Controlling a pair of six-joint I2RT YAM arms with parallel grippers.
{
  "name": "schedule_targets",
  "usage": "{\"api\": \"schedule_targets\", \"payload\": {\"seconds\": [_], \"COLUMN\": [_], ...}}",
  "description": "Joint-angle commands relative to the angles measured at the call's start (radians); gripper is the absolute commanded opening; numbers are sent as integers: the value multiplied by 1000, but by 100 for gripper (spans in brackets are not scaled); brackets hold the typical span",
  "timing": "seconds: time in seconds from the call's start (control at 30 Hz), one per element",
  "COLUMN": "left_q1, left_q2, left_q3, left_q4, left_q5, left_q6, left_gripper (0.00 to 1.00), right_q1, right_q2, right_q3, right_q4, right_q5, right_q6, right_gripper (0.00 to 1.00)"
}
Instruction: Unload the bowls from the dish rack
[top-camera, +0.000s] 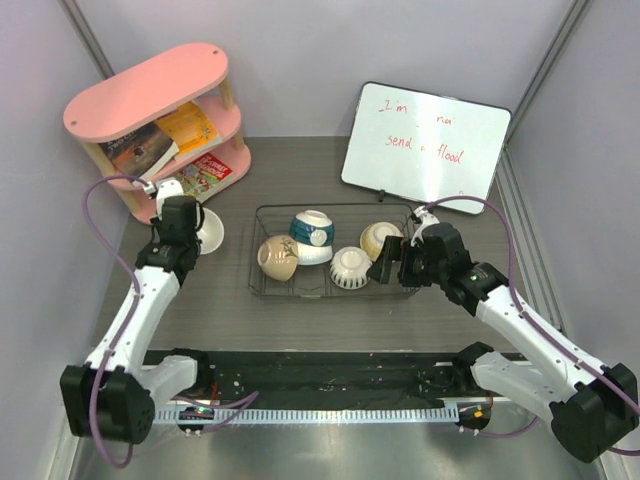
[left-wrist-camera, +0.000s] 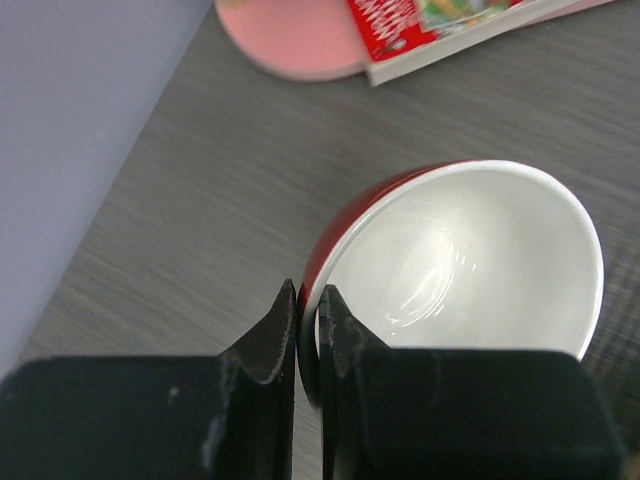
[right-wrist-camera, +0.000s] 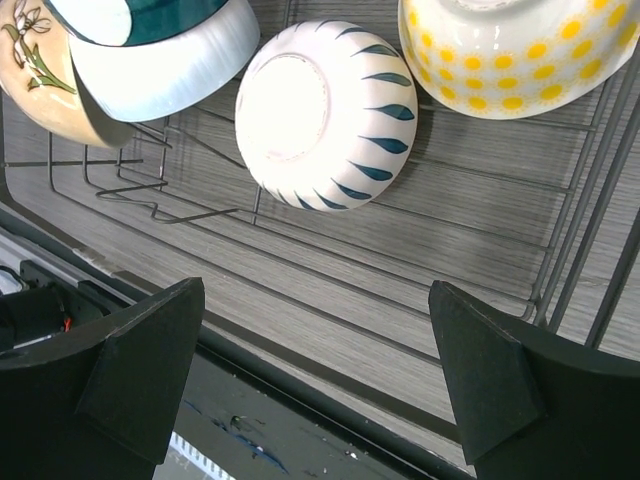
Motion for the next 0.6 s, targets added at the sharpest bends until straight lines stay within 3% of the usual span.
{"api": "schedule_targets", "payload": {"seconds": [0.0, 0.3, 0.57], "left_q1": [92, 92, 92], "left_q2": [60, 147, 268], "left_q3": [21, -31, -8], "left_q4": [63, 100, 57], "left_q5": [133, 259, 230], "left_q6": [-82, -168, -148], "left_gripper": [0, 0, 0], "right_q1": [-16, -34, -40], "right_q2": [9, 53, 10], "right_q3": [-9, -17, -35], "right_q4": [7, 24, 25], "right_q5": [-18, -43, -43], "right_q6": [-29, -38, -25], "right_gripper": [100, 100, 100]}}
